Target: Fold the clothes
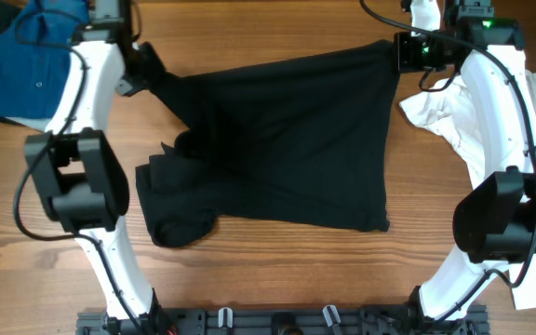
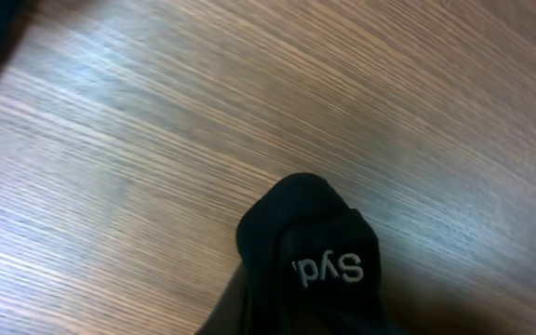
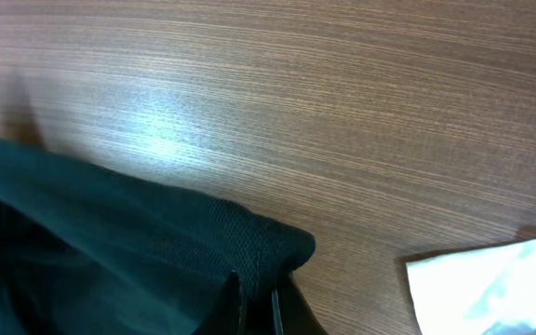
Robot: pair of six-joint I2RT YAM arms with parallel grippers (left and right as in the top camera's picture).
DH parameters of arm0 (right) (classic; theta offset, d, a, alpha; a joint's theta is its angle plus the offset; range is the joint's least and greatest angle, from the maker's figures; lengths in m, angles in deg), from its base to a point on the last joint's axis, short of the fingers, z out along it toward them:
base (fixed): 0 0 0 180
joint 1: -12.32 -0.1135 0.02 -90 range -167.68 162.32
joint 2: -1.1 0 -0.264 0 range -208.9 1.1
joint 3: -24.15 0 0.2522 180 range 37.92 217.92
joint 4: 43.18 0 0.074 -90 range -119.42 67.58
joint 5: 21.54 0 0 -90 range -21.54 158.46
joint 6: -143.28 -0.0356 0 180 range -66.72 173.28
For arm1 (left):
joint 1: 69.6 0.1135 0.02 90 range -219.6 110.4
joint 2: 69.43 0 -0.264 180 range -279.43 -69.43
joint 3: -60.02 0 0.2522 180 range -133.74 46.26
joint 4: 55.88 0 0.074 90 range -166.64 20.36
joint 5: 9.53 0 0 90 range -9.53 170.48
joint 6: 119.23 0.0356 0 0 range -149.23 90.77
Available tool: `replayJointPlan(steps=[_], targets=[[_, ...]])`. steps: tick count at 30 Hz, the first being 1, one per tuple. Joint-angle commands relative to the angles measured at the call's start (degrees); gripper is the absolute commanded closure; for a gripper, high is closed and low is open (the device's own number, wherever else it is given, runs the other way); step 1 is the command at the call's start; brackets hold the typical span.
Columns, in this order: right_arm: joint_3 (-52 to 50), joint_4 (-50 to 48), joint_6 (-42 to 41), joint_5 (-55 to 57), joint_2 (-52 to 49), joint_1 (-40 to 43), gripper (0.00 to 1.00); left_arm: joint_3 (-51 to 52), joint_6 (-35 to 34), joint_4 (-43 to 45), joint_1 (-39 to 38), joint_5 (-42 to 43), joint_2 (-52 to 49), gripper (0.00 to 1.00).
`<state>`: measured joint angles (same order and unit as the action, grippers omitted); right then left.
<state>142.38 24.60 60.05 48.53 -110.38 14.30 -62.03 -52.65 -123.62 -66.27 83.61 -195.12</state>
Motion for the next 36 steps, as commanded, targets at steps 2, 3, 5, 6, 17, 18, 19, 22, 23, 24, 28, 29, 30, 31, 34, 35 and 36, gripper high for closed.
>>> replayJointPlan(steps=[2, 3, 5, 6, 17, 18, 19, 22, 23, 24, 28, 29, 30, 31, 34, 35, 36], targets=[[1.07, -0.22, 0.35, 0.9, 1.46, 0.52, 0.96, -0.48, -0.81, -0.02, 2.47, 5.4, 0.31, 0.76], [1.07, -0.22, 0.33, 0.9, 1.46, 0.52, 0.96, -0.48, -0.76, -0.02, 2.47, 5.38, 0.33, 0.72], [1.07, -0.15, 0.35, 0.92, 1.46, 0.52, 0.96, -0.48, 0.11, 0.0, 2.36, 5.4, 0.33, 0.61], [1.07, -0.11, 0.35, 0.9, 1.46, 0.52, 0.96, -0.48, 0.57, 0.09, 2.29, 5.38, 0.31, 0.6], [1.07, 0.07, 0.15, 0.63, 1.46, 0.5, 0.96, -0.48, 0.48, -0.46, -5.01, 9.51, 0.31, 0.94], [1.07, 0.11, 0.13, 0.46, 1.46, 0.5, 0.96, -0.48, 0.48, -0.31, -6.75, 9.49, 0.31, 0.94], [1.07, 0.13, 0.09, 0.35, 1.46, 0.5, 0.96, -0.48, 0.5, -0.13, -8.66, 9.51, 0.33, 0.93], [1.07, 0.39, 0.13, -0.87, 1.46, 0.5, 0.96, -0.52, 0.7, 1.44, -14.62, 9.27, 0.33, 0.96], [1.07, 0.61, 0.11, -1.07, 1.46, 0.5, 0.96, -0.52, 0.72, 2.54, -16.79, 9.07, 0.33, 0.96], [1.07, 0.81, 0.11, -1.07, 1.46, 0.5, 0.96, -0.52, 0.7, 3.74, -18.45, 8.46, 0.33, 0.96], [1.07, 1.77, 0.15, -1.2, 1.46, 0.5, 0.96, -0.52, 0.44, 8.76, -23.78, 4.61, 0.31, 0.89], [1.07, 1.99, 0.33, -1.6, 1.46, 0.5, 0.96, -0.52, 0.44, 9.27, -24.13, 4.17, 0.31, 0.86], [1.07, 2.21, 0.55, -2.25, 1.46, 0.5, 0.96, -0.52, 0.42, 9.97, -24.44, 3.34, 0.24, 0.86], [1.07, 2.47, 0.63, -2.86, 1.46, 0.5, 0.96, -0.52, 0.39, 10.4, -24.44, 2.78, 0.15, 0.85], [1.07, 3.37, 0.79, -4.74, 1.46, 0.5, 0.96, -0.5, 0.26, 10.43, -23.78, -0.59, -0.02, 0.83], [1.07, 3.56, 0.79, -5.25, 1.46, 0.5, 0.96, -0.5, 0.24, 9.99, -23.41, -2.45, -0.02, 0.83], [1.07, 3.63, 0.79, -5.9, 1.46, 0.5, 0.96, -0.5, 0.22, 9.64, -22.86, -5.44, -0.02, 0.93]])
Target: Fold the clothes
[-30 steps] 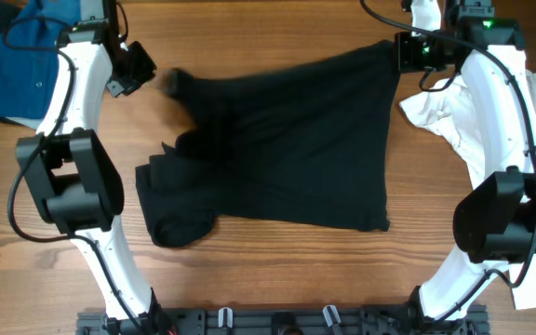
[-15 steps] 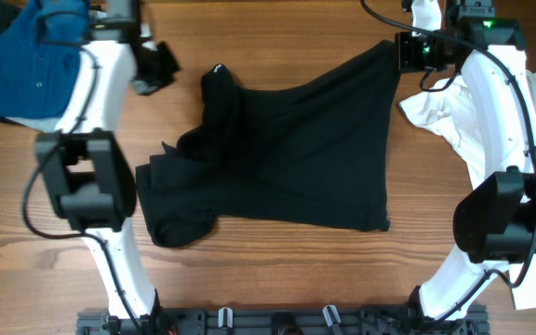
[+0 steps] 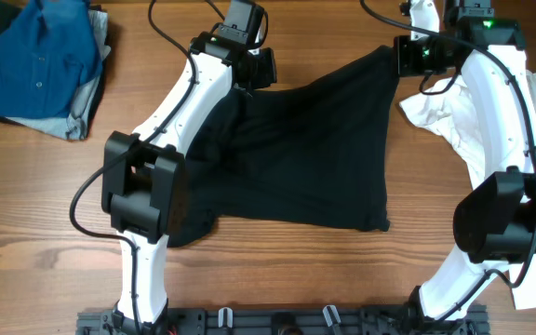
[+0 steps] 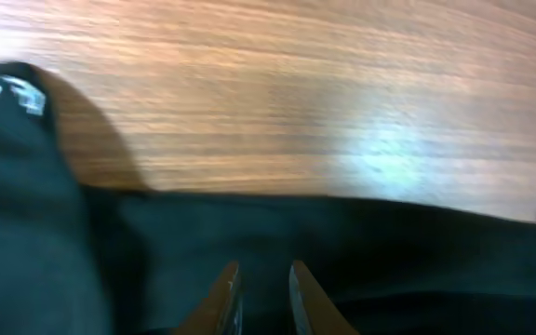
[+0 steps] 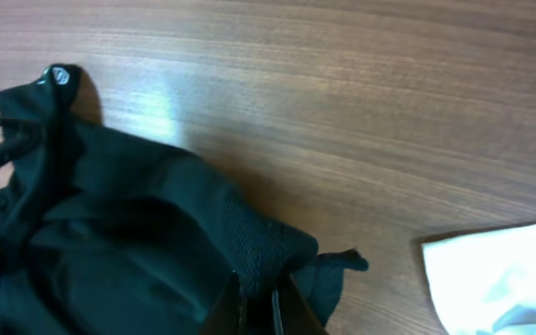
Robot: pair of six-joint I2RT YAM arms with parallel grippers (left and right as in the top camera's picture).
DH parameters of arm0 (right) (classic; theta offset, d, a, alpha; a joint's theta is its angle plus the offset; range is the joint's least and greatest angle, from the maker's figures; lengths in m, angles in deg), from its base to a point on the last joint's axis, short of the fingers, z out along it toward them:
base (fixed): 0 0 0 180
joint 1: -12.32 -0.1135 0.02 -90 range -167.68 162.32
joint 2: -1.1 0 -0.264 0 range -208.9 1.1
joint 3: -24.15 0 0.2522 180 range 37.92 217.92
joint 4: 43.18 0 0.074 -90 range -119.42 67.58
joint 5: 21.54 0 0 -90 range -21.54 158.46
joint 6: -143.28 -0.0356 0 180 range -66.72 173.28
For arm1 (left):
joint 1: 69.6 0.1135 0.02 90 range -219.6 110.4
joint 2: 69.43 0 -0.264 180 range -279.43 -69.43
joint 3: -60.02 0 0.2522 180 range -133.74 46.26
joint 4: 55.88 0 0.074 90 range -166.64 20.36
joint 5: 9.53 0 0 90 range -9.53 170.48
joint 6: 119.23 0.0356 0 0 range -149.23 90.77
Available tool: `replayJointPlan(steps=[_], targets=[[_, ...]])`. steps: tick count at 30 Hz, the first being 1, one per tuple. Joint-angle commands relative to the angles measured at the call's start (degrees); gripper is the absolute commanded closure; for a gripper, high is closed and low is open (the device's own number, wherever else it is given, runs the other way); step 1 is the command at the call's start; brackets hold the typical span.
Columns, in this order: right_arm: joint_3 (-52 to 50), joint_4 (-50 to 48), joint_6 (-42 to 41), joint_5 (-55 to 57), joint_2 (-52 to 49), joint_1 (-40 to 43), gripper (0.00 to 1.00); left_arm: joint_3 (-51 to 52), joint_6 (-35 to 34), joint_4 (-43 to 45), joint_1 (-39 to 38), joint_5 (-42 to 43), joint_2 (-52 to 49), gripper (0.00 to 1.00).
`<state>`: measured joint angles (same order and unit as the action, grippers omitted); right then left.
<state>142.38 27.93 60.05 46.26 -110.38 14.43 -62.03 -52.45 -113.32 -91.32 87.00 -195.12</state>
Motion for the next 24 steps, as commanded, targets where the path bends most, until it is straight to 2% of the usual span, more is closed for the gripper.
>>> replayJointPlan(steps=[1, 4, 16, 24], targets=[[1.07, 0.31, 0.83, -4.04, 1.46, 0.37, 0.96, -0.48, 0.07, -0.59, 2.6, -11.41, -0.07, 0.96], [1.07, 0.22, 0.96, -5.11, 1.46, 0.37, 0.96, -0.48, 1.14, 1.99, 4.0, -16.74, -0.37, 0.96], [1.07, 0.26, 2.29, -4.44, 1.46, 0.37, 0.96, -0.48, 1.81, 2.78, 4.61, -13.25, -9.27, 0.96], [1.07, 0.11, 3.61, -4.44, 1.46, 0.37, 0.96, -1.49, 1.01, 3.56, 3.76, -12.74, -10.1, 0.96]])
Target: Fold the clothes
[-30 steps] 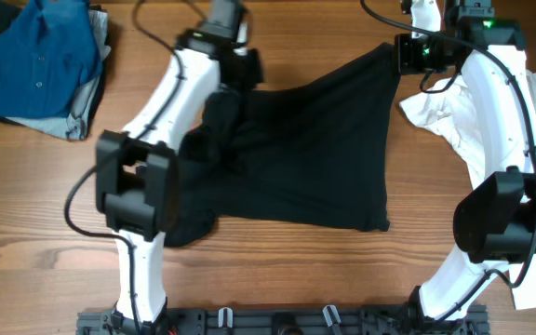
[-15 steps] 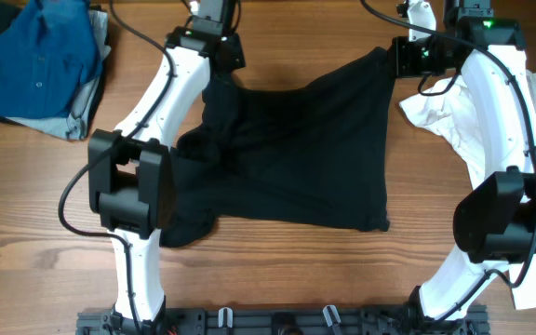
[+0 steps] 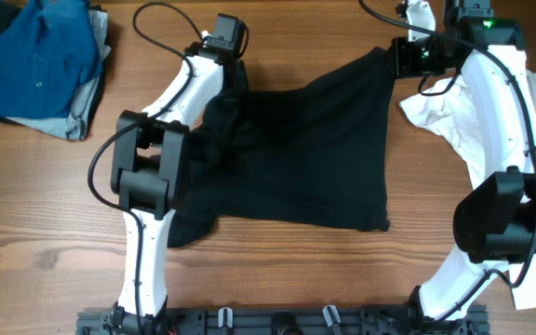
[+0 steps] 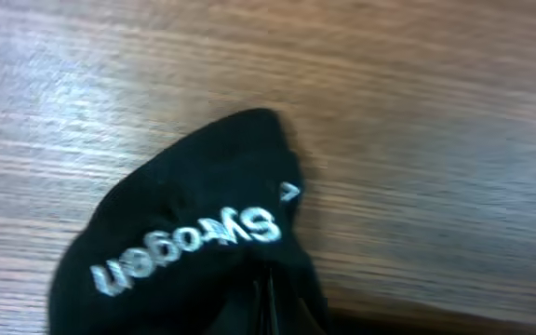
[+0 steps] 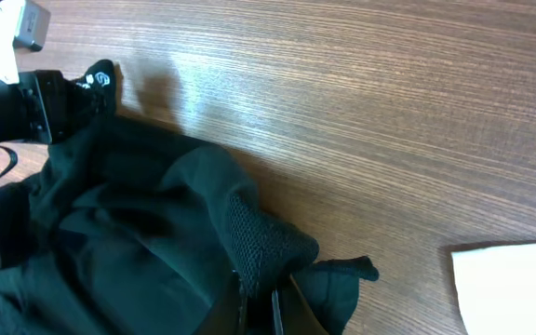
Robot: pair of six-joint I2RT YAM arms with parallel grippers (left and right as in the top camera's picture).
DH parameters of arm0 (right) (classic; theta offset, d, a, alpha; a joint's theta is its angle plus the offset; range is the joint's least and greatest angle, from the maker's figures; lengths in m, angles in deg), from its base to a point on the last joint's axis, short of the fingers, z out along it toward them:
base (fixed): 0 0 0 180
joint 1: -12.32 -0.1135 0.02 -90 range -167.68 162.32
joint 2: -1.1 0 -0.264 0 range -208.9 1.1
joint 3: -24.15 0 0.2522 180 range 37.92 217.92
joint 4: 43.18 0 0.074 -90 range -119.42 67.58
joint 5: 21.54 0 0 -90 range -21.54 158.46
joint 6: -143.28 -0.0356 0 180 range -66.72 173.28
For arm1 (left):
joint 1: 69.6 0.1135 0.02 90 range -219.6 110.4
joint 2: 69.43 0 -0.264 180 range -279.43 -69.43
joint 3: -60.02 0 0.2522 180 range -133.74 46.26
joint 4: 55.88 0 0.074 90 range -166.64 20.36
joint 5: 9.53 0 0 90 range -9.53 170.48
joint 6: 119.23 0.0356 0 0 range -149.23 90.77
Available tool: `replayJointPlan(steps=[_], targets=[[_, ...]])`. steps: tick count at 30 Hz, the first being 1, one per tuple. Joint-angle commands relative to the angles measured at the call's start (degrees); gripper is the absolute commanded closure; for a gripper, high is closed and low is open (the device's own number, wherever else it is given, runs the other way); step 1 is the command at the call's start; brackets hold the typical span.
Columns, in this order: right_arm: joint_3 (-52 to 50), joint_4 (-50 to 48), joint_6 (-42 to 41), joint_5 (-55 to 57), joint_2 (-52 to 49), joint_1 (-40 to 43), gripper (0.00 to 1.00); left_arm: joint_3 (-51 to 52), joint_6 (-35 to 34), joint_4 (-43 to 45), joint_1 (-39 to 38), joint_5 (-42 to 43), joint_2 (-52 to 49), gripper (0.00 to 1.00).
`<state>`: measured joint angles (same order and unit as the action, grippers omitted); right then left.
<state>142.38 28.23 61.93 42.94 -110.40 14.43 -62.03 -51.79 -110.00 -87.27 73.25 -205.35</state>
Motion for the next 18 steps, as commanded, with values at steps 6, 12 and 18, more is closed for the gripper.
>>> replayJointPlan(steps=[6, 12, 18], targets=[[1.07, -0.2, 1.92, -1.07, 1.49, 0.37, 0.96, -4.59, -0.83, -0.74, -0.28, 1.2, 0.15, 0.96], [1.07, -0.26, 2.08, -1.09, 1.49, 0.37, 0.96, -6.58, -0.5, -1.29, -0.28, 1.27, 0.15, 0.96], [1.07, -0.28, 2.08, -1.14, 1.49, 0.37, 0.96, -6.58, -0.15, -0.79, 0.09, 1.03, 0.0, 0.64]])
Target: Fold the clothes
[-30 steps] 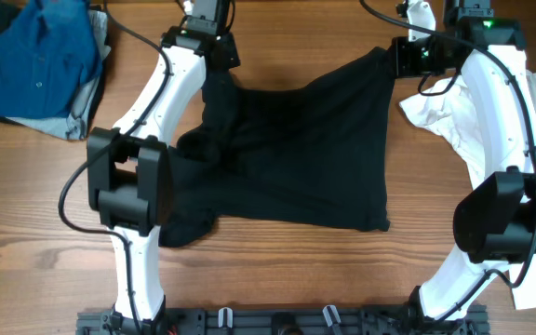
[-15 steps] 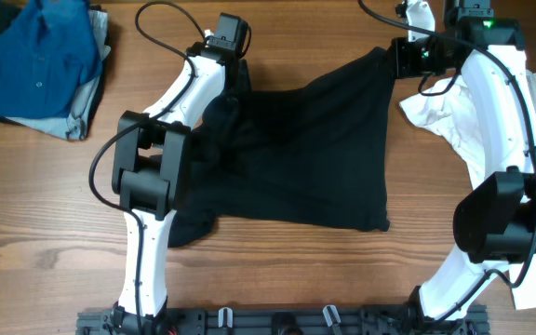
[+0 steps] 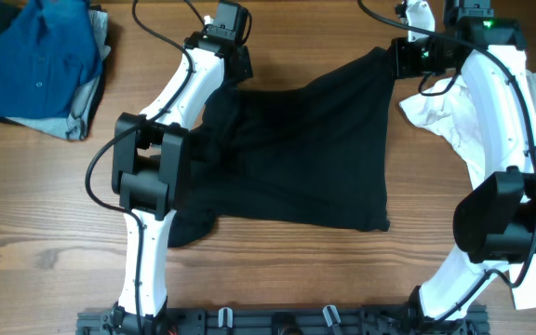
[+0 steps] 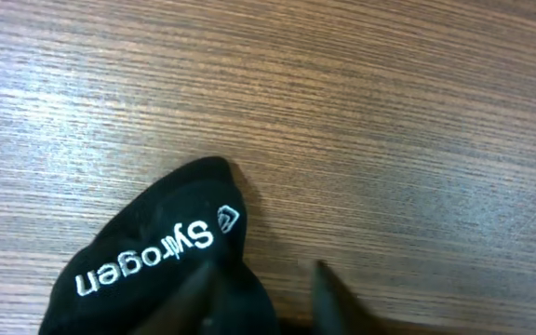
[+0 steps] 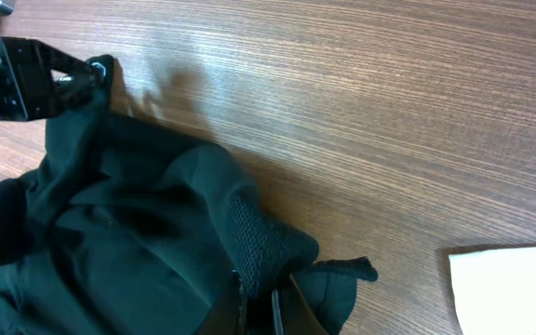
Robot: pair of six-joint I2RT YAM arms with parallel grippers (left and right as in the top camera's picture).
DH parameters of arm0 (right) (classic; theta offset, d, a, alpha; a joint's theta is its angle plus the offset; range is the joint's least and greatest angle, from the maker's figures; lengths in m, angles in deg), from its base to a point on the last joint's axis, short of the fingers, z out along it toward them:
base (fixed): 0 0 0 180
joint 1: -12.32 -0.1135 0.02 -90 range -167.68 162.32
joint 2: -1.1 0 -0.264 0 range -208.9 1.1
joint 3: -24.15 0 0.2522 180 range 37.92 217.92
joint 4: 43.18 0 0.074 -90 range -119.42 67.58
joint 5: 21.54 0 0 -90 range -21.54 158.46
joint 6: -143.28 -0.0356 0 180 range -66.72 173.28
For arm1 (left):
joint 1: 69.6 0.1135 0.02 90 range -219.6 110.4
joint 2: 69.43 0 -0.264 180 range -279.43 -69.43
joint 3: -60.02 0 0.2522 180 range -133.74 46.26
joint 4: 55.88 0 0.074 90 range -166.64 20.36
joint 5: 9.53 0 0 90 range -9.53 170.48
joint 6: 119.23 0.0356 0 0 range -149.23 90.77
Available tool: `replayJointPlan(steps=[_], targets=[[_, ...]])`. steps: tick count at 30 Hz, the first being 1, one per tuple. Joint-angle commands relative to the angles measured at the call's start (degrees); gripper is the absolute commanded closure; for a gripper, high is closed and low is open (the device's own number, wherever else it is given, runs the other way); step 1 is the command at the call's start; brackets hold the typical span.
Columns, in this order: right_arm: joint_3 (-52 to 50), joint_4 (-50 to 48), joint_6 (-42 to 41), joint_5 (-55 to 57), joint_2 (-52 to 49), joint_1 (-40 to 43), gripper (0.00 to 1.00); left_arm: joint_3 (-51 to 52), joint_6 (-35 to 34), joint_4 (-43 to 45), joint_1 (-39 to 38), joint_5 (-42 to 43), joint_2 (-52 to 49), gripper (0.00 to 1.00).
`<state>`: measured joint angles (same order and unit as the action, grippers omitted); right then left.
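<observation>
A black garment (image 3: 305, 149) lies spread on the wooden table (image 3: 54, 205), its left part bunched and folded inward. My left gripper (image 3: 238, 63) sits at the garment's top-left corner. In the left wrist view its fingers (image 4: 328, 290) are blurred and stand apart, open (image 4: 263, 284), beside a black fabric tip with white lettering (image 4: 147, 256) resting on the wood. My right gripper (image 3: 394, 58) is at the top-right corner, shut (image 5: 257, 279) on a fold of the black mesh fabric (image 5: 268, 237).
A pile of blue clothes (image 3: 35, 60) lies at the back left. A white garment (image 3: 440, 107) lies at the right, under the right arm, and its edge (image 5: 519, 288) shows in the right wrist view. The table's front rail (image 3: 277, 321) runs along the near edge.
My left gripper was shut on the lettered black tip and is now open, with the tip lying on the wood. It sits slightly farther back. The right gripper is unchanged.
At first my left gripper held the lettered tip far out at the garment's left, the cloth stretched wide between both grippers. Then it was over the garment's top middle, the left part drawn inward. Later it held the tip at the top-left corner, and now it has let go.
</observation>
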<state>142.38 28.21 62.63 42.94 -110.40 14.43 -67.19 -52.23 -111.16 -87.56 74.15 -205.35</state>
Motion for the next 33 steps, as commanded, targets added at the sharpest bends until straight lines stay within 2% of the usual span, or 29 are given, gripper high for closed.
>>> replayJointPlan(steps=[1, 5, 15, 16, 17, 18, 19, 28, 33], targets=[[1.07, -0.17, 1.36, -1.14, 1.49, 0.37, 0.96, -1.42, 0.28, 0.61, 0.55, 0.02, 0.0, 0.62], [1.07, 0.07, 1.4, -1.14, 1.49, 0.37, 0.96, -1.42, 0.26, 0.55, 1.7, -0.44, -0.83, 0.57], [1.07, 0.09, 1.36, -1.42, 1.49, 0.37, 0.96, -1.42, 0.26, -0.07, 2.05, -0.42, -4.83, 0.58], [1.07, 0.09, 1.33, -1.55, 1.49, 0.37, 0.96, -1.42, 0.26, 0.02, 2.05, -0.39, -4.83, 0.59], [1.07, 0.09, 1.33, -1.55, 1.49, 0.37, 0.96, -1.42, 0.26, 0.09, 2.05, -0.42, -4.83, 0.65], [1.07, 0.04, 1.4, -1.55, 1.49, 0.37, 0.96, -1.42, 0.28, 0.09, 2.05, -0.42, -4.83, 0.83], [1.07, -0.04, 1.38, -1.55, 1.49, 0.37, 0.96, -1.42, 0.26, 0.04, 2.05, -0.39, -4.83, 0.95], [1.07, -0.24, 1.64, -1.55, 1.49, 0.37, 0.95, -1.44, 0.02, -0.98, 1.88, -0.39, -3.96, 0.96], [1.07, -0.79, 1.62, -1.51, 1.49, 0.37, 0.96, -1.44, 0.07, -2.67, 1.84, -1.27, 0.66, 0.96]])
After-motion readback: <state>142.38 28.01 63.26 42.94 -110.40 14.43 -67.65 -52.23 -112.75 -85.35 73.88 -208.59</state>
